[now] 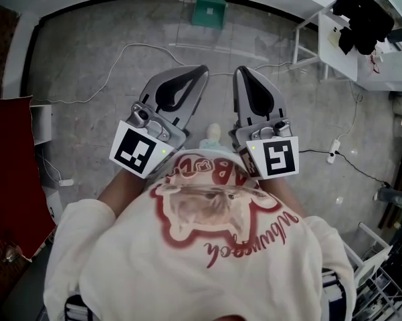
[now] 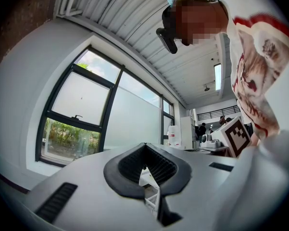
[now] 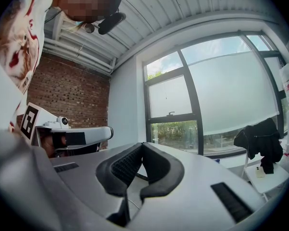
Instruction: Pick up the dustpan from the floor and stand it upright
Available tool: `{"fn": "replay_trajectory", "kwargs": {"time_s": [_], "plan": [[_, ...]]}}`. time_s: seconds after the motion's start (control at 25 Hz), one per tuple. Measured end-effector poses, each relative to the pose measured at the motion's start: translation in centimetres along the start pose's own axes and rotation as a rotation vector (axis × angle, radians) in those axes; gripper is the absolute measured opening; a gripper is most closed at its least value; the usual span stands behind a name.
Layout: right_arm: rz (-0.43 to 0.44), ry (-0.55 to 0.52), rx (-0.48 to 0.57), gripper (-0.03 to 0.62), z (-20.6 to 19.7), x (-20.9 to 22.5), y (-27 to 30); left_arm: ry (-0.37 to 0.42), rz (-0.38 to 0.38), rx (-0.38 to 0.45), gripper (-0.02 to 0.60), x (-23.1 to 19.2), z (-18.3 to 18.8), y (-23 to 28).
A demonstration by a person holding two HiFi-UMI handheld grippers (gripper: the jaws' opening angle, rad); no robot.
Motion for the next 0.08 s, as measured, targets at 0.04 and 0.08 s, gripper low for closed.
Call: {"fn": "replay_trajectory", "kwargs": {"time_s": [0.04,0.08], "plan": [[0.002,-0.004,0.003,0.025,0.07,0.12,0.06,-0.001,0.000,-0.001,0.018,0.02,-0.02,0.14],[0.004,-0.007,0.007,0.025,0.13,0.25,0.13,-0.002,0.000,-0.002,0.018,0.04,-0.04,0.27]]}}
Point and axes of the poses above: the fingertips, and each gripper's own axes: y forward along the fingers, x to its right, z out of its top, the point moved 5 cm from there along -y, backward along the fingers, and after that the axes turned 3 degrees about -x, right-handed, at the moved point
